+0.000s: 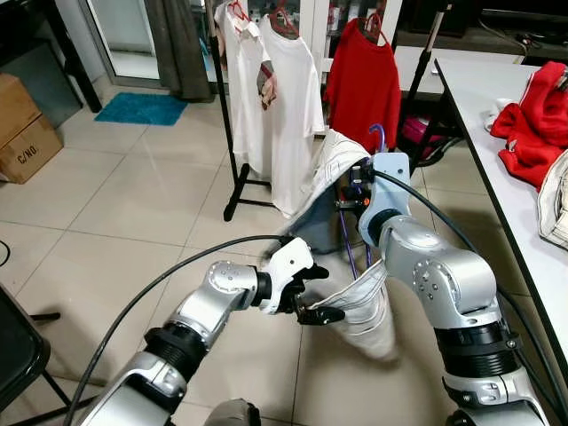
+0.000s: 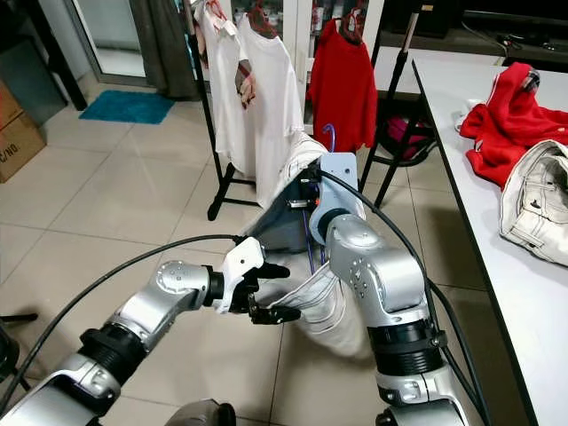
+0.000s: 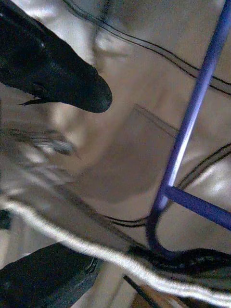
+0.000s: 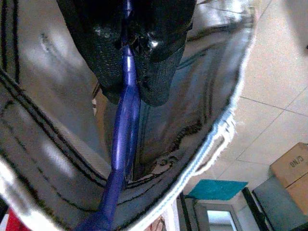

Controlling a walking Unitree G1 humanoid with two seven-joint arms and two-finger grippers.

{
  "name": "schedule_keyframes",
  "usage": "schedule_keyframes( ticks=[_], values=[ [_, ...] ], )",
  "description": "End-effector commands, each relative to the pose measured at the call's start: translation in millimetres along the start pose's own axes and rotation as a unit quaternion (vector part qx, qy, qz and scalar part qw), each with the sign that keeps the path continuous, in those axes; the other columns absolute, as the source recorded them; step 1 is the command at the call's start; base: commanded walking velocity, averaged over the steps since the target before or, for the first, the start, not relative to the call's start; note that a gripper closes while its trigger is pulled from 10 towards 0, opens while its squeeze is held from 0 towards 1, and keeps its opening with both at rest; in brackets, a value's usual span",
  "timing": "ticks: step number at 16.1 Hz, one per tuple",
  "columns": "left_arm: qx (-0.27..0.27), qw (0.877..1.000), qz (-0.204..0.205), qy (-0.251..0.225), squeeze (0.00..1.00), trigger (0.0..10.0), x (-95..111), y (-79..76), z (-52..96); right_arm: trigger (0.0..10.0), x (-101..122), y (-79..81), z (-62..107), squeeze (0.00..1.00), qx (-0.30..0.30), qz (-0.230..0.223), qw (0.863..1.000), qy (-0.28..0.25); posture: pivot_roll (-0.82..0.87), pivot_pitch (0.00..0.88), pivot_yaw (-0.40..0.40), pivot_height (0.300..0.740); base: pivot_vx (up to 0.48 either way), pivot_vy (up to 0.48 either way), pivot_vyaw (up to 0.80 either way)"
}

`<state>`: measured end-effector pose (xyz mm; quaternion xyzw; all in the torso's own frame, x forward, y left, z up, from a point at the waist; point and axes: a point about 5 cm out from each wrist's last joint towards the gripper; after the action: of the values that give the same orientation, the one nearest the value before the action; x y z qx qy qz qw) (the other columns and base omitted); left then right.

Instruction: Hang hanger

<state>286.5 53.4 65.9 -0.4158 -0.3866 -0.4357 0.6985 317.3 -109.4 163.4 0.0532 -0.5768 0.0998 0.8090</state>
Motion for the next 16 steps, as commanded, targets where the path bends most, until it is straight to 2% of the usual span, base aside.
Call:
schedule_keyframes(
  ticks=[1,2,3,8,16],
  values=[
    [-0.014,1.000,-0.006,-0.019,0.00,4.6,7.4,-1.4,-3.0,10.0,22.9,-0.4,4.2,0.00,-0.002,0.003,0.999,-0.046,0.03,0.044,0.015,0.740,0.000,0.000,0.00],
    [-0.021,0.999,-0.013,-0.029,0.00,0.4,10.0,-2.1,-4.4,10.0,23.0,-0.5,3.9,0.00,-0.002,0.003,0.999,-0.045,0.03,0.044,0.018,0.740,0.000,0.000,0.00],
    [-0.026,0.999,-0.018,-0.035,0.00,0.0,11.3,-2.8,-4.8,10.0,22.7,-0.5,4.0,0.00,-0.002,0.003,0.999,-0.044,0.03,0.044,0.018,0.740,0.000,0.000,0.00],
    [-0.027,0.999,-0.020,-0.032,0.00,0.0,4.8,-1.5,-2.0,10.0,21.2,-0.7,3.9,0.00,-0.003,0.001,0.999,-0.042,0.03,0.032,0.022,0.740,0.000,0.000,0.00],
    [-0.034,0.998,-0.035,-0.040,0.00,0.0,10.1,0.9,1.5,10.0,18.0,-2.1,1.9,0.00,-0.005,0.003,0.999,-0.038,0.03,0.019,0.023,0.740,0.000,0.000,0.00]
  ],
)
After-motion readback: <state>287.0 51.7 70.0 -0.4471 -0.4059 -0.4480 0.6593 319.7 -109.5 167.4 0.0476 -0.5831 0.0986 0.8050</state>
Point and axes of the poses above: a point about 5 cm out from each wrist's last joint towards the gripper, its own z axis pointing back from the gripper into the wrist, its own x axis along the axis of the wrist's last joint, y = z × x, and after that the axes turned 8 degrees about z, right-handed
